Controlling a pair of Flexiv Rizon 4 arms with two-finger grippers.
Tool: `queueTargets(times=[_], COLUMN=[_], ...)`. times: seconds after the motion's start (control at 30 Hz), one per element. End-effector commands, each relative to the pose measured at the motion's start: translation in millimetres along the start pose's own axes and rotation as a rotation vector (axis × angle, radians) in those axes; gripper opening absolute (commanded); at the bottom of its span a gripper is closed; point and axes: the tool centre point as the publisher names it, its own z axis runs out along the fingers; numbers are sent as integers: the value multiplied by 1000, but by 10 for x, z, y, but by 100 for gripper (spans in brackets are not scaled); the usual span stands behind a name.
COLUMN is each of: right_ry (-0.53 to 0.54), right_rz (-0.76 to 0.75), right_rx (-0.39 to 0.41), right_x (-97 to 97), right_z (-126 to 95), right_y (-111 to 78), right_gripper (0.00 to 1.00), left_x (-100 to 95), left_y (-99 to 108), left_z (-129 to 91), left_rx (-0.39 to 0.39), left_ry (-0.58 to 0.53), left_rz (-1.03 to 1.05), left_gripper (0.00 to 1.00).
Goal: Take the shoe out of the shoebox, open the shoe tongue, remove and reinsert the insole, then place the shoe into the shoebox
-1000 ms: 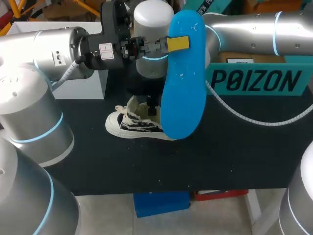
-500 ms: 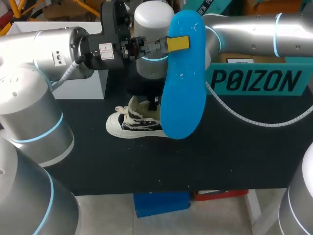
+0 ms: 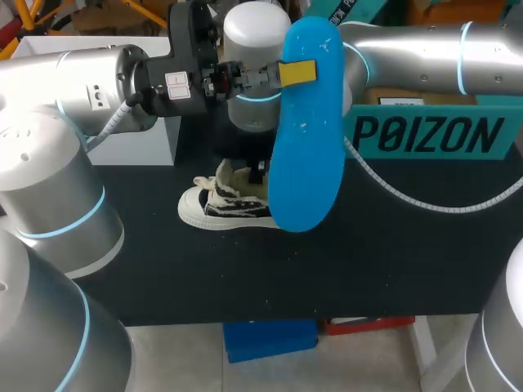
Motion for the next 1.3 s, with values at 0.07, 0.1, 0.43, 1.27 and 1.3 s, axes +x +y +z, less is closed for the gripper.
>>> queueTargets(times=[0.07,0.1,0.43,1.27,1.3], right_ry=[-32,-30,-15,-87,-97], right_rz=[124,165,635,1336,1324], right_rx=[97,112,119,9,3], right_x=[29,18,-64,91,93], right_z=[-527,-590,-1001,-1089,-1070], right_y=[-125,-155,-361,-193,-185], right_gripper=[0,0,0,0,0], left_x=[3,3,3,3,3], left_y=[7,7,7,7,7], left_z=[13,13,13,13,13], left_rx=[-1,-1,-1,-1,-1], left_ry=[-4,-4,-4,-4,-4], left_rz=[-1,-1,-1,-1,-1], left_gripper=[0,0,0,0,0])
